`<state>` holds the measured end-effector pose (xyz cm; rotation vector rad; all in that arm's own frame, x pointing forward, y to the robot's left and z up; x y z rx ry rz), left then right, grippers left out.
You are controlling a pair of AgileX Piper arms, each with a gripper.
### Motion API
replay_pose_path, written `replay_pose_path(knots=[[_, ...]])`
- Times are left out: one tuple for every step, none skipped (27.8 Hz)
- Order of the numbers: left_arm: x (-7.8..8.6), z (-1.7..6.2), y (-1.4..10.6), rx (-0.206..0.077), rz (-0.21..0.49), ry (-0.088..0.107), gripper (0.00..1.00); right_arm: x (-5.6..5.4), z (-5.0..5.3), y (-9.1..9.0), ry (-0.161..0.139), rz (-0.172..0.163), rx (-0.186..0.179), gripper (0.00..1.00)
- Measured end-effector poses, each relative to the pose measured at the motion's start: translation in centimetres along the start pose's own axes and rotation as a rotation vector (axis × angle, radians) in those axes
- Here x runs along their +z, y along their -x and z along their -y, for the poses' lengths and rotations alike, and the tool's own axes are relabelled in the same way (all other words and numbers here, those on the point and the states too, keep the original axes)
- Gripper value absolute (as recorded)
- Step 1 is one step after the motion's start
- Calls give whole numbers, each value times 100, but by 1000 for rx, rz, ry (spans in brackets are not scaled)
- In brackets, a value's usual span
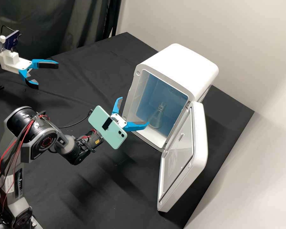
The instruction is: Place the flask in the incubator
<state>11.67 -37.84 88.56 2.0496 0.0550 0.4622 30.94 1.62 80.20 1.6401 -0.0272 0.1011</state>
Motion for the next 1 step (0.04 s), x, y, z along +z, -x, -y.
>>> replay_pose_path(knots=[[10,-1,-1,0,6,6,100,0,0,0,0,0,0,100]])
